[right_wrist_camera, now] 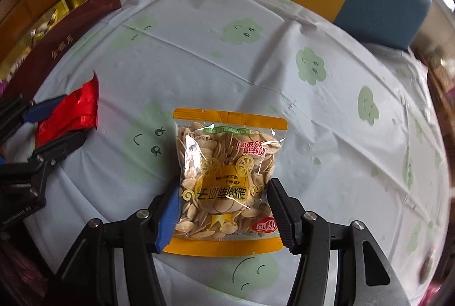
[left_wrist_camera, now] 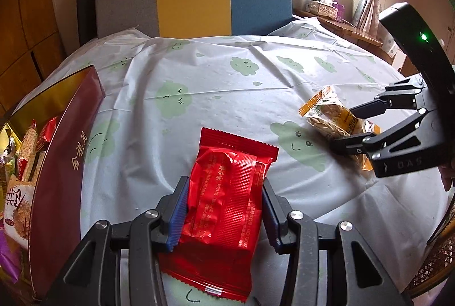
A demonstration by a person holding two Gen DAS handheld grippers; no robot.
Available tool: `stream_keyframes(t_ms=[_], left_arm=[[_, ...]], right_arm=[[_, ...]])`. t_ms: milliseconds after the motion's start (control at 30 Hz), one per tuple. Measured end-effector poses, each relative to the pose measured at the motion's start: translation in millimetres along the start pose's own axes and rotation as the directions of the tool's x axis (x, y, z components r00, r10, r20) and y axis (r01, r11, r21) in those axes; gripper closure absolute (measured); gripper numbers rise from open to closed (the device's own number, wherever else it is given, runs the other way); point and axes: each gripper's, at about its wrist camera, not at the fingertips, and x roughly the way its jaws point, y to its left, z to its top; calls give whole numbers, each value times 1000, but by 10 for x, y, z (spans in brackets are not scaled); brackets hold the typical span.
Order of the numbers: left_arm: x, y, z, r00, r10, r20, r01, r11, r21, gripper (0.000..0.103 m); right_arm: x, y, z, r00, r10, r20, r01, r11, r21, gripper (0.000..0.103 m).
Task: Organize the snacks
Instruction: 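Carry the red packet into the gold tin with the left tool and release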
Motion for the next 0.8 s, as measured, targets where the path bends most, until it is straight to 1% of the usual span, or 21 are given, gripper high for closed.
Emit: stream_keyframes(t_ms=[100, 200, 233, 267, 400, 467, 533, 600, 700, 800], left_arm=[[1, -2, 3, 1000, 4, -3, -4, 1000, -8, 56], [1, -9, -1, 1000, 8, -2, -8, 1000, -8, 55], [2, -11, 0, 1000, 9, -3, -9, 1000, -10, 55], [2, -9, 2, 1000, 9, -4, -9, 1000, -11, 56], [1, -2, 6, 1000, 7, -8, -8, 1000, -15, 56], [-1, 3, 10, 1000, 6, -10, -6, 1000, -19, 56], [-5, 14, 15, 1000, 2, -15, -2, 1000, -27, 56], [-10, 17, 13, 1000, -1, -17, 0, 1000, -30, 56], [-27, 32, 21, 1000, -13, -24, 12, 999, -46, 56], [-44, 53, 10, 999, -30, -27, 29, 998, -59, 57]], right_arm=[[-9, 52, -17, 1000, 4, -7, -4, 1000, 11, 42], [14, -12, 2, 999, 38, -23, -36, 998, 55, 41], [41, -105, 63, 999, 41, -25, -40, 997, 58, 40], [52, -117, 70, 999, 41, -25, -40, 997, 59, 40], [57, -72, 92, 1000, 3, -13, -3, 1000, 12, 41], [37, -8, 79, 1000, -15, -4, 15, 1000, -17, 44], [2, 49, 53, 1000, -24, 3, 24, 999, -34, 45], [4, 48, 49, 1000, -20, 2, 20, 999, -30, 45], [15, -3, 40, 1000, 5, -10, -5, 1000, 8, 43], [17, -5, 44, 1000, -3, -6, 3, 1000, -4, 43]])
